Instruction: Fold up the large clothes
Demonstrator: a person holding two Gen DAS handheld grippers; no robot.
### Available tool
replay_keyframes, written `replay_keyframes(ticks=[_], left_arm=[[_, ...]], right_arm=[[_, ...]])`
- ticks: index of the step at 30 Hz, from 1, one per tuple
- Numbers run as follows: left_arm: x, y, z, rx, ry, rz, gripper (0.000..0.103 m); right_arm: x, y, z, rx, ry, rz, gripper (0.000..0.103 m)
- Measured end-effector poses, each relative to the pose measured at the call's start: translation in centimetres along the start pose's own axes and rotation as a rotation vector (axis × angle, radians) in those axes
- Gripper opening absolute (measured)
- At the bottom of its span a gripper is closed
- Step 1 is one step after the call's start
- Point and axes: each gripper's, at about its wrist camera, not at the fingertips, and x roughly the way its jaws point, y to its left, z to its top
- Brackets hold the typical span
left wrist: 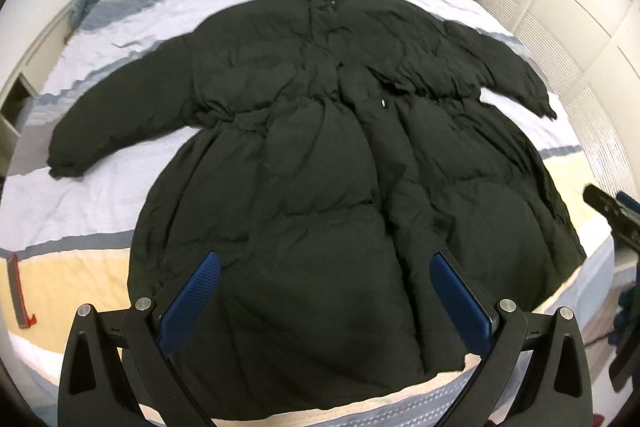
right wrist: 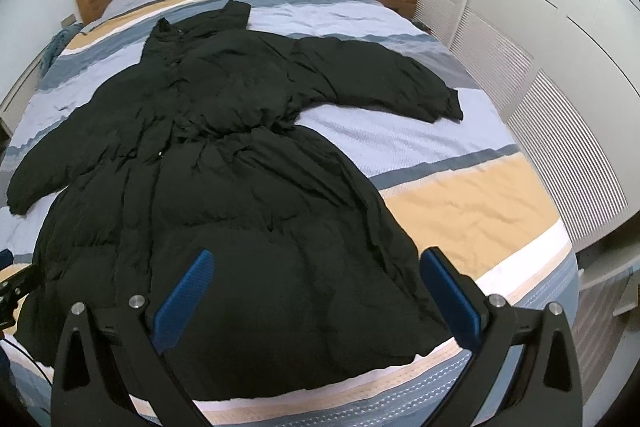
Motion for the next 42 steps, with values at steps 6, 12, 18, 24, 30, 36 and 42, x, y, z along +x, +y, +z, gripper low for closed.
replay_keyframes(ticks=[6, 12, 18, 24, 30, 36, 42], left_arm=[[0.7, 3.4, -1.6, 0.018, 0.057, -0.01, 0.102], [0.6, 12.8, 0.2, -0.15, 0.03, 0.005, 0.102], [2.1, 27.2, 3.6, -0.388, -0.035, -0.001, 0.102], [6.4, 40.1, 4.3, -0.689, -0.061, -0.06, 0.101], [10.3, 46.4, 3.3, -0.972, -0.115, -0.174, 0.099], [12.8, 49.0, 1.9, -1.184, -0.152, -0.311, 0.072], [11.5, 48.8, 1.1, -1.233, -0.209, -0.4, 0.021]], right_arm=[[1.0, 2.3, 0.9, 0.02, 0.029, -0.029, 0.103], [0.1, 4.5, 1.5, 0.019, 0.026, -0.054, 0.103], [-1.2, 6.5, 1.8, 0.021, 0.03, -0.094, 0.103], [-2.1, 7.5, 1.7, 0.037, 0.047, -0.141, 0.103], [-3.3, 8.1, 1.7, 0.015, 0.047, -0.191, 0.103], [-4.4, 7.7, 1.9, 0.014, 0.043, -0.226, 0.103], [-5.0, 6.6, 2.0, 0.029, 0.037, -0.25, 0.103]])
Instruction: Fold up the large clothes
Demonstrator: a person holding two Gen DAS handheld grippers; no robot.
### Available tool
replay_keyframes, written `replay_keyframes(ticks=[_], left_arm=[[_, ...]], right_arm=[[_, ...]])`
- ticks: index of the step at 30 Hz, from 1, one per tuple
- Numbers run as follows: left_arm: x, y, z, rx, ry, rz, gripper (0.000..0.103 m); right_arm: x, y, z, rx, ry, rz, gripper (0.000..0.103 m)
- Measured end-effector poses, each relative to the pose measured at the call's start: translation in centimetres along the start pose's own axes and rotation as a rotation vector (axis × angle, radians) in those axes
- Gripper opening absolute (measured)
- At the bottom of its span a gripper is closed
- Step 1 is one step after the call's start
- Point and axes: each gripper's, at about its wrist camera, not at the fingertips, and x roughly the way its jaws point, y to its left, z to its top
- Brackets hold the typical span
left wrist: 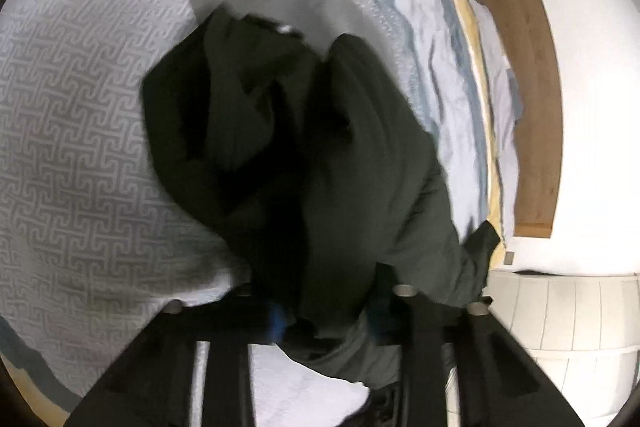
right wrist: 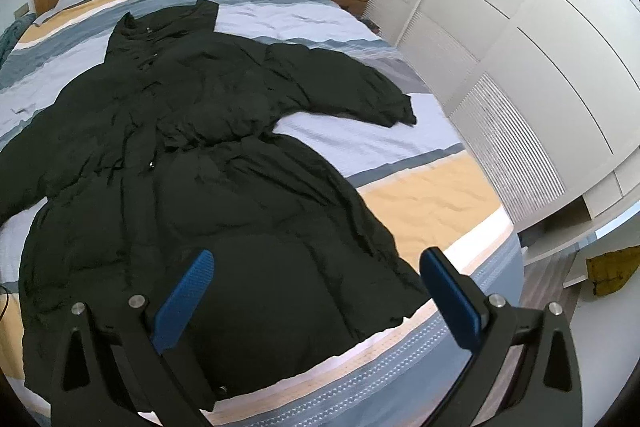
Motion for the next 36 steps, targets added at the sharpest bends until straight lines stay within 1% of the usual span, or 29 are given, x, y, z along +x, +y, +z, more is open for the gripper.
replay_keyframes(ticks=[1, 2, 4, 9, 13, 16, 20, 23, 26, 28, 30, 32, 36], left_arm=[[-0.3, -0.7, -0.1, 0.024, -0.003, -0.001, 0.016], [-0.4, -1.3, -0.1, 0.048, -0.005, 0.003, 0.014], [-0.7, -2.7, -0.3, 0.097, -0.009, 0.009, 0.012], [-2.0, -6.6, -1.4, 0.193, -0.029, -0.001, 0.011], [-3.5, -11.1, -3.3, 0.28, -0.05, -0.018, 0.01], [-4.4, -15.4, -6.0, 0.359, -0.06, -0.022, 0.01], [-4.5, -21.2, -11.4, 0.481, -0.046, -0.027, 0.01], [-2.9, -25.0, -15.9, 0.551, -0.019, -0.04, 0.01], [-0.2, -28.2, -20.8, 0.607, 0.021, -0.053, 0.01], [2.1, -29.8, -23.8, 0.642, 0.053, -0.046, 0.01], [4.4, -30.9, -26.3, 0.672, 0.082, -0.022, 0.01], [7.1, -31.9, -28.9, 0.708, 0.11, 0.019, 0.01], [11.7, -32.1, -32.4, 0.73, 0.163, 0.104, 0.01]], right_arm=[[0.0, -0.2, 0.0, 0.003, 0.0, 0.0, 0.103], [0.1, -0.3, 0.0, 0.005, -0.001, 0.002, 0.103], [0.1, -0.4, -0.1, 0.008, -0.004, 0.009, 0.103], [0.7, -1.1, -0.4, 0.017, -0.014, 0.044, 0.103], [2.2, -2.4, -0.3, 0.035, -0.012, 0.087, 0.103], [3.8, -3.7, 0.1, 0.035, -0.024, 0.126, 0.103], [6.1, -5.1, 1.2, -0.011, -0.056, 0.161, 0.103], [7.7, -6.6, 2.1, -0.015, -0.06, 0.193, 0.103], [9.2, -8.7, 3.0, -0.015, -0.068, 0.222, 0.103], [10.1, -10.4, 3.7, -0.014, -0.074, 0.23, 0.103], [10.9, -12.4, 4.3, -0.002, -0.082, 0.234, 0.103], [11.8, -14.0, 4.7, 0.011, -0.082, 0.237, 0.103], [13.8, -16.2, 4.9, 0.02, -0.073, 0.245, 0.103]])
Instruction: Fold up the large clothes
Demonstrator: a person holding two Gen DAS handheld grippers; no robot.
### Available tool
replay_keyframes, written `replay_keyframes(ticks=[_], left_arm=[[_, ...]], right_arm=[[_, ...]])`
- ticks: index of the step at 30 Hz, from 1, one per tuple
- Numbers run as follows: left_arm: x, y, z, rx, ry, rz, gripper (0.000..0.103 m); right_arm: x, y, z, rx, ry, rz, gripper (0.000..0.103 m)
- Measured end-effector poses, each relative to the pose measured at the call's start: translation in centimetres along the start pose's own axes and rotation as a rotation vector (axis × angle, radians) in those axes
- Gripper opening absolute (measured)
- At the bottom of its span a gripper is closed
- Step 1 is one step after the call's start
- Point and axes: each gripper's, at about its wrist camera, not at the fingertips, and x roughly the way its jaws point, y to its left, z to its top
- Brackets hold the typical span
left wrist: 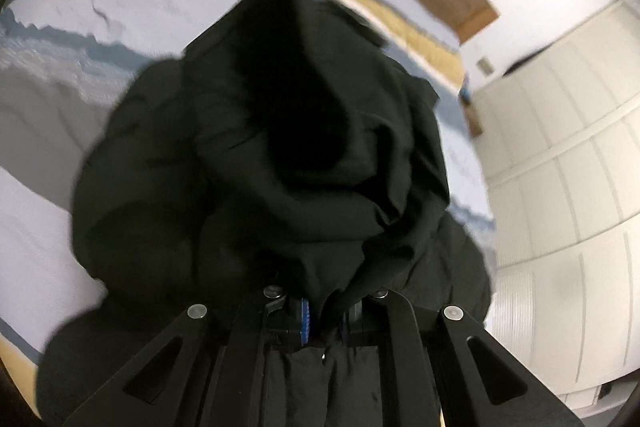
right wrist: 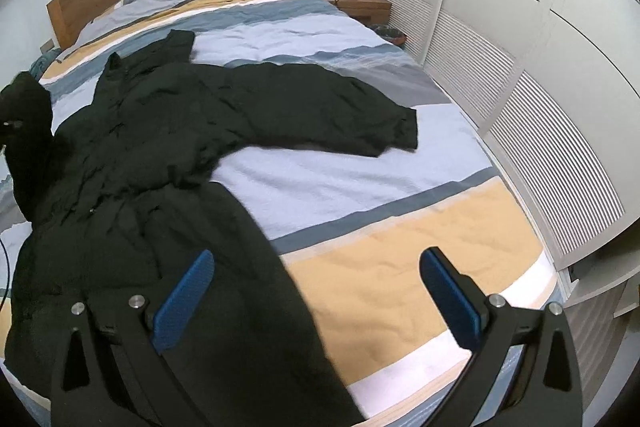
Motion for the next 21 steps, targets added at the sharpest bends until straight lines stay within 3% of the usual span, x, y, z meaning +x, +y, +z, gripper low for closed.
replay_keyframes(ticks=[6, 9, 14, 21], left_arm=[[6.1, -0.5, -2.5, -0.014, 0.104, 0.108, 0.011], [7.7, -0.8, -3.2, -0.024, 0.132, 0.135, 0.019], [7.6, -3.4, -5.0, 0.036, 0.151, 0.151, 0.047], [4.7, -4.7, -6.9, 0.106, 0.12, 0.147, 0.077]], right_arm=[[2.1, -2.2, -0.6, 0.036, 0.028, 0.034, 0.103], [3.4, -2.6, -0.8, 0.041, 0.044, 0.051, 0.103], [5.2, -3.2, -0.2, 0.059, 0.053, 0.088, 0.103], [7.6, -4.0, 1.4, 0.103, 0.05, 0.141, 0.103]])
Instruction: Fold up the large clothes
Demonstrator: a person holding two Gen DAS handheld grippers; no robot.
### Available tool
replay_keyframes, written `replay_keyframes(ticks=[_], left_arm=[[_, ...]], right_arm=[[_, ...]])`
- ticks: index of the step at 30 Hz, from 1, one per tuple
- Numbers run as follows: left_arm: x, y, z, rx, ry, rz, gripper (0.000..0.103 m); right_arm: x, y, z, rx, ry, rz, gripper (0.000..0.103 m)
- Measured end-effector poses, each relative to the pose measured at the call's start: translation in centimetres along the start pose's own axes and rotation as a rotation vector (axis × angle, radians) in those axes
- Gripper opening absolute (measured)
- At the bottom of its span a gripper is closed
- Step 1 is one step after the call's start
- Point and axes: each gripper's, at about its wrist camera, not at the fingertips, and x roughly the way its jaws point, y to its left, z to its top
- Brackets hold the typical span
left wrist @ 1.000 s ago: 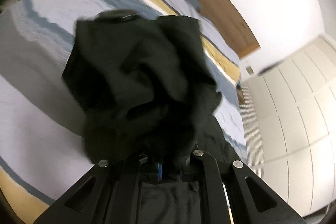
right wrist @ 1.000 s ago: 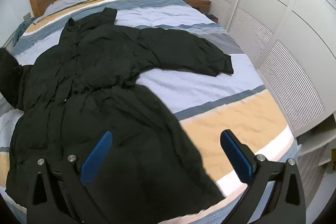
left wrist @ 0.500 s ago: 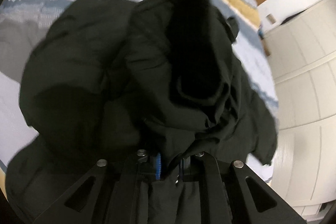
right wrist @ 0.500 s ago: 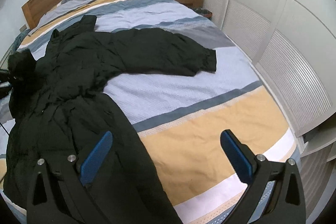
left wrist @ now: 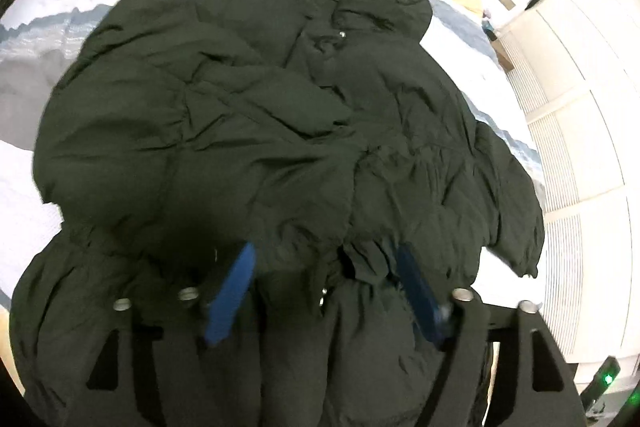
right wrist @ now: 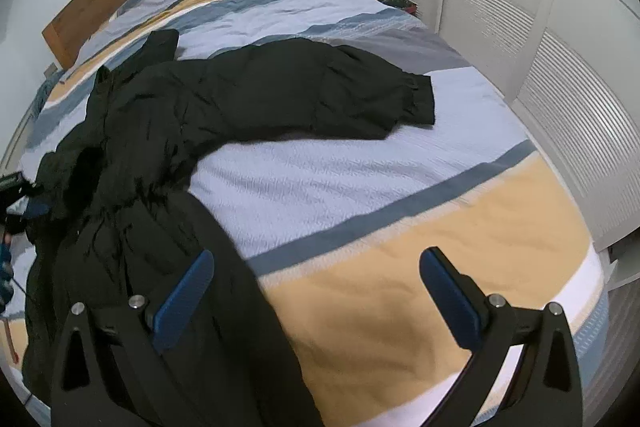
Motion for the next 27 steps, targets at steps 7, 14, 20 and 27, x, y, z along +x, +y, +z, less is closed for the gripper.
replay_keyframes(ticks=[7, 14, 20, 27], left_arm=[[-2.0, 0.1, -0.9, -0.036, -0.058, 0.011, 0.079], [-2.9, -0.4, -1.7, -0.008, -0.078, 0.101, 0.078], [-4.6, 0.1, -1.6, -0.018, -0.104, 0.198, 0.087], [-5.9, 1.7, -1.9, -0.059, -0.1, 0.289, 0.093]], right_arm=[[1.7, -1.6, 1.1, 0.06, 0.015, 0.058, 0.103], [3.7, -3.5, 1.5, 0.14, 0.054, 0.099, 0.103], [7.7, -6.4, 3.7, 0.313, 0.094, 0.258, 0.103], [14.6, -11.2, 6.3, 0.582, 0.099, 0.397, 0.103]])
